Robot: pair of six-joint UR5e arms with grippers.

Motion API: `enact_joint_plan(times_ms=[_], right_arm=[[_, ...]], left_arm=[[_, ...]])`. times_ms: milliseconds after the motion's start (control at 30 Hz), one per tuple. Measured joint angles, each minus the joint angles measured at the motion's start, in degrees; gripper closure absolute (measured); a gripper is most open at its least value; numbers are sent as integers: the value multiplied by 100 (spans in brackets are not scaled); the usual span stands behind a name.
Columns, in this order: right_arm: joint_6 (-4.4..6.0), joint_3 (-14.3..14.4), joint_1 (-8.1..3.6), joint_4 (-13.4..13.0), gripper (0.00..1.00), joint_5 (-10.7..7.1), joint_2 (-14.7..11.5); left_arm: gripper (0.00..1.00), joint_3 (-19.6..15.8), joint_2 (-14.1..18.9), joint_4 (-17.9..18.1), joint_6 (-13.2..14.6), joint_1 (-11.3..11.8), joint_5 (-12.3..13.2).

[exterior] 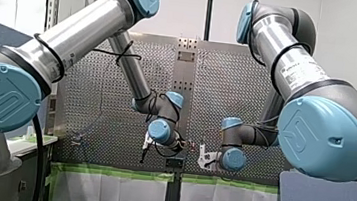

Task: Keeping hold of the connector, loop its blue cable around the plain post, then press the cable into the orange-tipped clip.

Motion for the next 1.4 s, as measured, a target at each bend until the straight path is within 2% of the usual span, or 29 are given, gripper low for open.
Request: enact_joint_plan(times_ms=[633, 900, 1067, 1233, 1400], right_arm=[[-12, 4, 1, 69, 100, 34, 0], [-58, 61, -5, 191, 100, 319, -35], [-33, 216, -28, 60, 100, 424, -182], [-71, 466, 1, -178, 100, 373, -432], [-101, 720, 31, -273, 100, 166, -687]], left_arm=[[0, -4, -4, -25, -19, -15, 1], [0, -207, 0, -98, 150, -112, -232], [0, -442, 6, -59, 282, -154, -432], [0, -546, 5, 19, 325, -217, -478], [0, -561, 4, 84, 311, -241, -502]])
